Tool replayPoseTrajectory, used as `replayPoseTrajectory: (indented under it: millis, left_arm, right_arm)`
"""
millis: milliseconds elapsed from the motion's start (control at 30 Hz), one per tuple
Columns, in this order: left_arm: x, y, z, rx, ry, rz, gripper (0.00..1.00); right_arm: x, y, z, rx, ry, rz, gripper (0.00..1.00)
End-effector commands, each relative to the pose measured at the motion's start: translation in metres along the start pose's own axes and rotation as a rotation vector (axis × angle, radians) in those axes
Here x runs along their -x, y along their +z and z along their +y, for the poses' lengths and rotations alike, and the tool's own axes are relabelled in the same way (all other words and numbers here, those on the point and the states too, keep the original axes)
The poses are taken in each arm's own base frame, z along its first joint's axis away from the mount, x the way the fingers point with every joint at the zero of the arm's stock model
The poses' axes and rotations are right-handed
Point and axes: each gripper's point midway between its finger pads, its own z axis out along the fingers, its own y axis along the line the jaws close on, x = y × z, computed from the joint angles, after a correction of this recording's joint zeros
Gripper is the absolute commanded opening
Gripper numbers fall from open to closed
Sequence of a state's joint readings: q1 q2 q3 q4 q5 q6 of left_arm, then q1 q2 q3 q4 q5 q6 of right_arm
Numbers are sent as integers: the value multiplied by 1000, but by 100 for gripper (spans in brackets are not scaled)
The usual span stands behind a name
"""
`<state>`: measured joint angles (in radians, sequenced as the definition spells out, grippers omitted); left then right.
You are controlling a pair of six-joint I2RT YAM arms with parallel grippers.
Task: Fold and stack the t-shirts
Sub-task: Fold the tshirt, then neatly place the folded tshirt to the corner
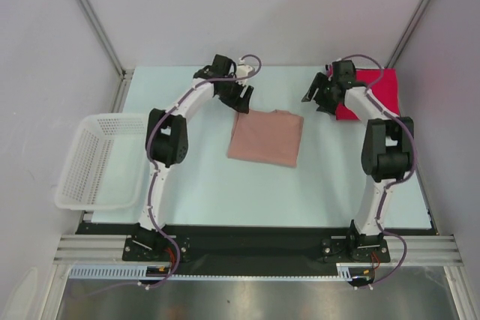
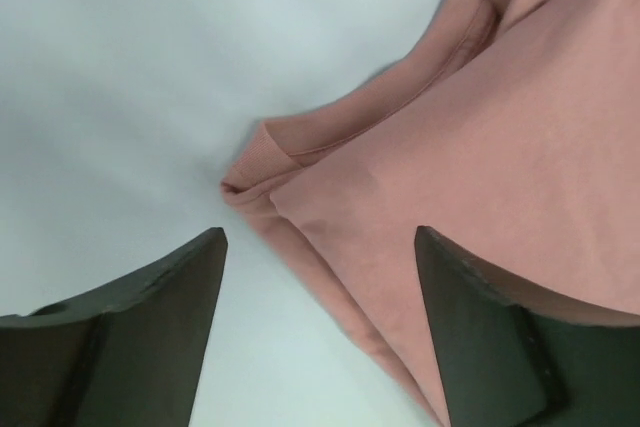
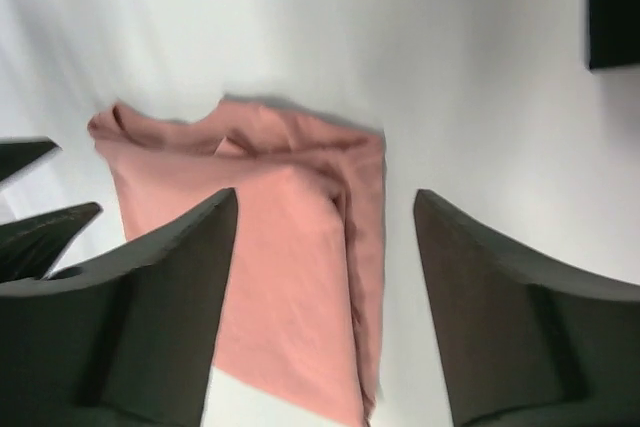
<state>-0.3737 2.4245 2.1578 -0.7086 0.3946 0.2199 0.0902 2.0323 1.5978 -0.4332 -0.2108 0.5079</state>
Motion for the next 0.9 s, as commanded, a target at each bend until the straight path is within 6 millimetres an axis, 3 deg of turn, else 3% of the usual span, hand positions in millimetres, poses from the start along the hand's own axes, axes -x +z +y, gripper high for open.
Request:
replayPoseTrajectory:
  millis: [0, 33, 67, 100, 200, 300, 400, 433, 500, 600, 700, 733, 833, 867]
  left_arm:
    - [58, -79, -9, 41, 107, -152, 84]
    - [55, -85, -8, 44, 113, -144, 86]
    - [57, -101, -8, 53, 121, -151, 99]
    - [45, -103, -5, 57, 127, -126, 100]
    - [30, -130, 1, 95, 136, -120, 100]
    - [13, -155, 7, 141, 154, -117, 100]
    - [-7, -168, 12, 163, 147, -99, 100]
    - [-6, -180, 10, 173, 150, -122, 100]
    - [-17, -184, 12, 164, 124, -128, 100]
    - [-25, -194, 11, 157, 98, -138, 100]
    - [-28, -199, 8, 157, 96, -146, 100]
    - [-28, -201, 8, 159, 97, -149, 100]
    - [-26, -207, 9, 172, 104, -156, 100]
    - [-26, -210, 8, 173, 106, -157, 100]
  right_arm:
    - [-4, -47, 7, 1, -52, -41, 78]
    - [-15, -49, 6, 14, -51, -9, 86]
    - [-27, -47, 1, 8, -48, 28, 87]
    - [-45, -42, -8, -2, -37, 74, 87]
    - [-76, -36, -14, 31, -5, 137, 86]
    - [-94, -29, -6, 93, 40, 180, 83]
    - [-115, -20, -2, 117, 41, 231, 78]
    - [-121, -17, -2, 122, 56, 248, 75]
    - [-126, -8, -1, 139, 69, 252, 72]
    - [-135, 3, 1, 173, 108, 273, 60]
    - [-137, 15, 1, 189, 134, 287, 38]
    - [-134, 18, 0, 183, 129, 277, 25]
    - [-109, 18, 7, 178, 89, 225, 0]
    - [-106, 15, 5, 158, 81, 235, 0]
